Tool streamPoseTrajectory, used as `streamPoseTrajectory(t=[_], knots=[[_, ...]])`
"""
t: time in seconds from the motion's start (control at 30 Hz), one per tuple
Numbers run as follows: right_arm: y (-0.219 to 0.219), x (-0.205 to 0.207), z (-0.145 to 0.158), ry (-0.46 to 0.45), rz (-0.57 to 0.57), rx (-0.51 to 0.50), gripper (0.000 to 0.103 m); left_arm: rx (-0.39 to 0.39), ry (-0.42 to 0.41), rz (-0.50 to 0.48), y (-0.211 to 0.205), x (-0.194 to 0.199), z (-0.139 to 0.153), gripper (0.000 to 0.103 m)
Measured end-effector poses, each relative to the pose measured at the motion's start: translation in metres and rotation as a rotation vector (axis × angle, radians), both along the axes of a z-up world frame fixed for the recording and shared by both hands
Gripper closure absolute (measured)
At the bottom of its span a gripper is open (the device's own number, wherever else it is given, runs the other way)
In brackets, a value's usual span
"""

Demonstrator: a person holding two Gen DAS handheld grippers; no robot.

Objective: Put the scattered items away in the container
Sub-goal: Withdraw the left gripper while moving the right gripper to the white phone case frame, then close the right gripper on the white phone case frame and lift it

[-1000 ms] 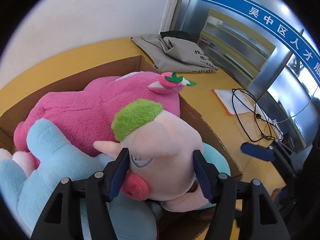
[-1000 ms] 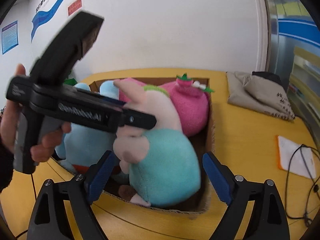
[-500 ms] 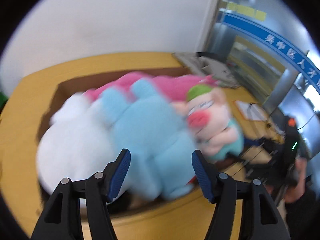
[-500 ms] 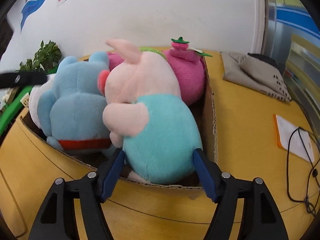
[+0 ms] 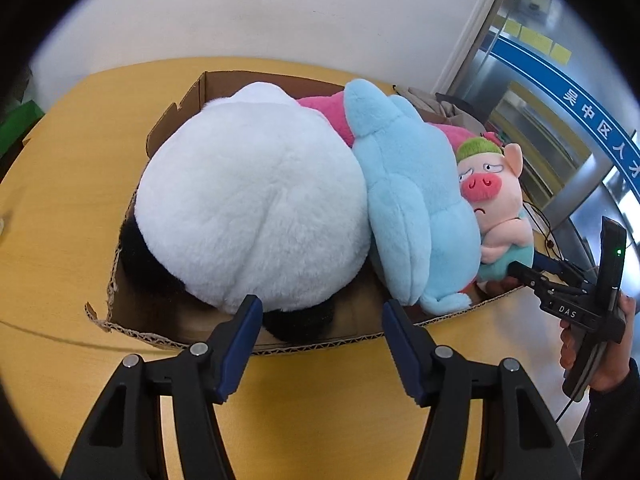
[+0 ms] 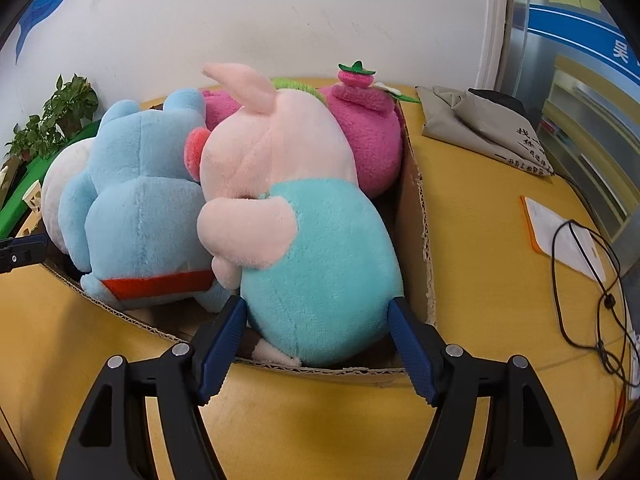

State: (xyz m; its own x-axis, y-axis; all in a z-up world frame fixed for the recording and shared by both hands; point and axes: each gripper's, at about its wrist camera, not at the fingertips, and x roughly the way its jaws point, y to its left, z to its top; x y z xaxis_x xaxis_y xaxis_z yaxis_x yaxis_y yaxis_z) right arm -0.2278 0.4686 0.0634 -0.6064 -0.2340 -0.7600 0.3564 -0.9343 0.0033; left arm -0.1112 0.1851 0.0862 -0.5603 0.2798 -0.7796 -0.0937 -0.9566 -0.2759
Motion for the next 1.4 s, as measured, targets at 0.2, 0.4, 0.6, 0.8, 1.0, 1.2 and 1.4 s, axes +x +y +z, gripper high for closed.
streamPoseTrajectory(t=[0.2, 0.4, 0.6, 0.8, 1.0, 1.2, 1.4], knots=[[0.004, 0.029, -0.001, -0.010, -0.044, 0.028, 0.018, -0.028, 0.011, 0.023, 0.000, 0.017, 0.005, 0.042], [-0.001, 0.074, 0.024, 0.103, -0.032, 0.006, 0.000, -0.175, 0.149, 0.133, 0.012, 0.060, 0.045, 0.032], [0.011, 0.140, 0.045, 0.156, 0.153, -0.032, 0.000, -0.062, 0.127, 0.081, 0.029, 0.113, 0.047, 0.024], [0.020, 0.190, -0.006, -0.036, 0.424, 0.051, 0.005, -0.007, 0.006, -0.068, 0.078, 0.147, 0.006, 0.024], [0.032, 0.185, -0.041, -0.132, 0.390, 0.087, 0.033, 0.004, -0.115, -0.214, 0.127, 0.172, -0.035, 0.026], [0.032, 0.183, -0.049, -0.152, 0.395, 0.073, 0.080, 0.021, -0.240, -0.306, 0.161, 0.180, -0.067, 0.056], [0.031, 0.187, -0.046, -0.110, 0.339, 0.079, 0.090, -0.048, -0.282, -0.334, 0.183, 0.188, -0.080, 0.097]])
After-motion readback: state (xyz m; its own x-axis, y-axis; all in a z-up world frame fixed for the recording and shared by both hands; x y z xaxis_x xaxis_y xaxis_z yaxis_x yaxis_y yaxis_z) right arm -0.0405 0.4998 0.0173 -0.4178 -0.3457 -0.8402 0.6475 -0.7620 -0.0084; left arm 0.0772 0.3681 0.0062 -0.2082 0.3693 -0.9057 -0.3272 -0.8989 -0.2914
